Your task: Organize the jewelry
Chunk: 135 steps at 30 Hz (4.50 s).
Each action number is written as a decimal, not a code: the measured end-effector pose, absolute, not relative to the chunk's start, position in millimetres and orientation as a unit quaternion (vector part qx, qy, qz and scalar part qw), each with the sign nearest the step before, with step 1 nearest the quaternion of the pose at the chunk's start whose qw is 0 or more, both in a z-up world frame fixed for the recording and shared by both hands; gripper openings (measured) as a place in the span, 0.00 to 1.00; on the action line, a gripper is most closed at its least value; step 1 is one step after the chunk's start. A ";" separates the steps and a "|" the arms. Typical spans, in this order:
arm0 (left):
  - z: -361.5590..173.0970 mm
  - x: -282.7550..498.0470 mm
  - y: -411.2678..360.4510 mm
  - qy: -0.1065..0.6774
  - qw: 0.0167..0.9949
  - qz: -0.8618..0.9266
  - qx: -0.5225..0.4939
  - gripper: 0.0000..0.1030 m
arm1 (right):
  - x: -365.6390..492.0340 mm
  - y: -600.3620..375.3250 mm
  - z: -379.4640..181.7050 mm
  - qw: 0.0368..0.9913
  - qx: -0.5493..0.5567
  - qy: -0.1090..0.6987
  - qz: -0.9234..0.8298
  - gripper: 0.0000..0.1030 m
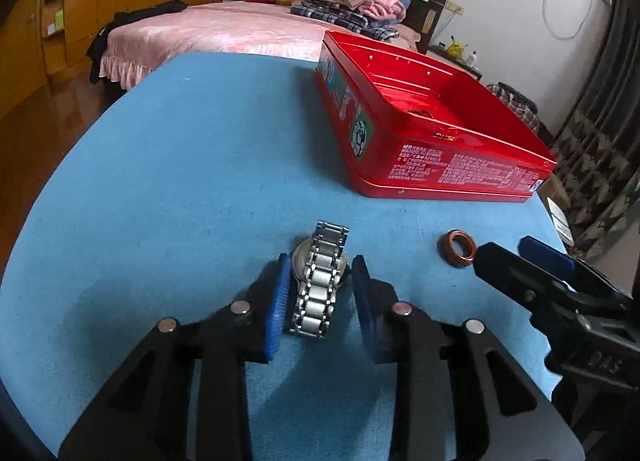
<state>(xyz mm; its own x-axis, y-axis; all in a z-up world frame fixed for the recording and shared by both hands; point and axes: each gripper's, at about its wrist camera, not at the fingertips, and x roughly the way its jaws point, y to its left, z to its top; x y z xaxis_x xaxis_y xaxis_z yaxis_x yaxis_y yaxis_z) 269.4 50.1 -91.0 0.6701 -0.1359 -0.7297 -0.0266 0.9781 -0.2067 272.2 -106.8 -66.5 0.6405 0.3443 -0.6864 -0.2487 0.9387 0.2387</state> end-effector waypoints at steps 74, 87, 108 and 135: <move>6.3 298.0 -3.8 0.278 0.949 -0.092 -0.114 0.20 | 304.4 -165.5 20.1 0.942 0.047 0.300 0.144 0.29; 2.9 359.6 -14.4 0.276 0.951 -0.094 -0.106 0.20 | 360.0 -157.8 16.7 0.944 0.043 0.293 0.146 0.29; 22.9 327.8 6.1 0.244 0.966 -0.053 -0.066 0.87 | 333.8 -194.1 23.4 0.956 0.074 0.261 0.114 0.93; 63.4 248.6 10.8 0.197 0.979 -0.035 -0.036 0.94 | 256.5 -194.2 67.3 0.959 0.069 0.222 0.160 0.94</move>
